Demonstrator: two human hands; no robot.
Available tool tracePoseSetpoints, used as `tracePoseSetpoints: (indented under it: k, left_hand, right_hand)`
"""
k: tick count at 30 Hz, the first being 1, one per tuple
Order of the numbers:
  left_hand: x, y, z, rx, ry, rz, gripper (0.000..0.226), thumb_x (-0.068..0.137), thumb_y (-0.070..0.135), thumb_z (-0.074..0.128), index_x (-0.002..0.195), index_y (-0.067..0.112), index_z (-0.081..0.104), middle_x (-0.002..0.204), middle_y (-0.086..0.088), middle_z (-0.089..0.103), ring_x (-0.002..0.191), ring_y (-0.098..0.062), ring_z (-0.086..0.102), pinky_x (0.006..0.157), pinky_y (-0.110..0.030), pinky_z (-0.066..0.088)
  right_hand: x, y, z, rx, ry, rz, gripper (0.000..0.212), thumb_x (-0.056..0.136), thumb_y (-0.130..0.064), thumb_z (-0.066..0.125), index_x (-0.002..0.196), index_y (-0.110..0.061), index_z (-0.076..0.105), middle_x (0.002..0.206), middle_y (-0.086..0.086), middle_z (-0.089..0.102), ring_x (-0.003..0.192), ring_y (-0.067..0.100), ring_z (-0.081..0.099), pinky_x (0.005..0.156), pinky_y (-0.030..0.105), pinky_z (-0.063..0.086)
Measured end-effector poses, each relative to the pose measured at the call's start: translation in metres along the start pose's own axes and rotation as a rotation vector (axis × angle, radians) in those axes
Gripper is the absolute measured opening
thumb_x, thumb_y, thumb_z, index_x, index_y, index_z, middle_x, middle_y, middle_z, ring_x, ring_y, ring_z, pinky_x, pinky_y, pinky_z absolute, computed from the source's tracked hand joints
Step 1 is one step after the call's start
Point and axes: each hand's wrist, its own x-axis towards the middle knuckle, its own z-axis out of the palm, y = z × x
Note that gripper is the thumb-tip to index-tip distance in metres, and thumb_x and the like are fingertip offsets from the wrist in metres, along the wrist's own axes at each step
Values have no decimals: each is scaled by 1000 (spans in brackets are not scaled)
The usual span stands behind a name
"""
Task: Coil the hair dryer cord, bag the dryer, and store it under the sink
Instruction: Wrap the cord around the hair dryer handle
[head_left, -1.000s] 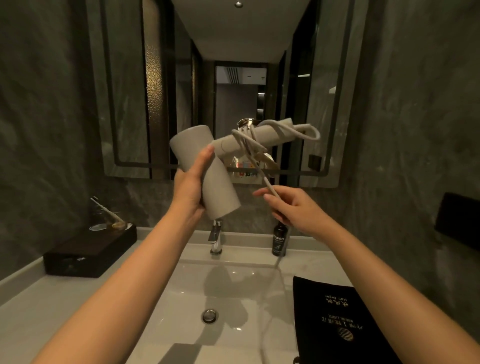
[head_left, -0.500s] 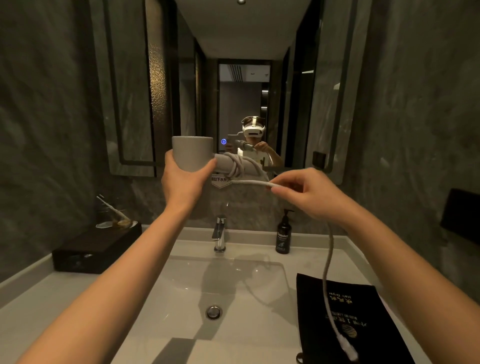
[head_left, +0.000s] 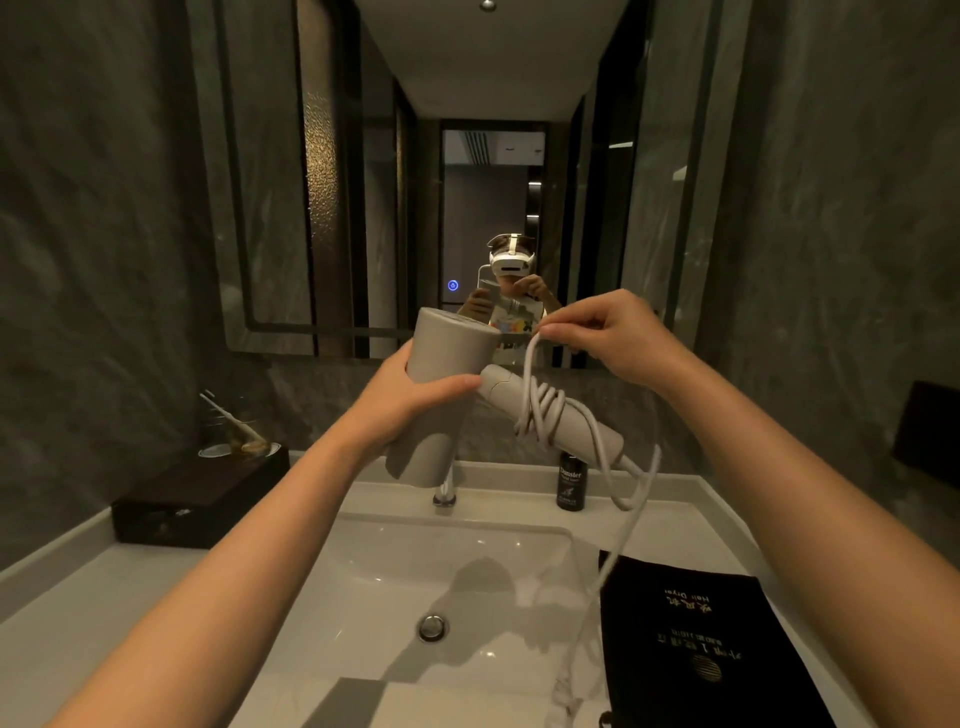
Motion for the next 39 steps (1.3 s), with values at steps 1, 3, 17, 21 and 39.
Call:
tracePoseSetpoints:
  k: [1,3,17,21,39]
  left_hand:
    - [-2,1,-1,-41,-28,-12,40,74,33,75,102,39,48,103,0,60,89,-14,64,63,-21,52]
    - [-5,0,-3,-124,-74,-23,41,68,35,71,104,34,51,100,-1,63,82,-11,68,61,-21,55]
    - [6,0,20,-563,291,-132,71,66,46,74,125,13,52,97,-11,66,80,-21,67,63,-36,57]
    - [11,4,15,-572,434,-134,66,72,44,77,125,16,48,102,-8,65,84,-20,67,66,-37,56]
    - [14,-25,-6,350,480,19,78,67,43,80,130,24,38,106,2,50,91,-16,54,69,-27,44]
  right_hand:
    - [0,2,3,-1,-27,24,11,85,-27,64,93,-29,72,86,-11,69,86,9,64,75,23,50]
    - [-3,3,9,10,-98,50,9,84,-33,63,85,-33,72,80,-4,71,79,15,64,71,28,52]
    - [-21,17,36,212,-196,187,34,94,-48,42,93,-29,71,51,-9,55,47,5,44,47,17,38]
    - [-28,20,34,116,-214,132,27,97,-38,43,105,-30,66,59,-7,53,47,-2,47,50,12,41]
    - [-16,-5,11,-136,-47,-104,5,86,-25,65,90,-22,63,83,-5,64,75,13,63,68,27,53]
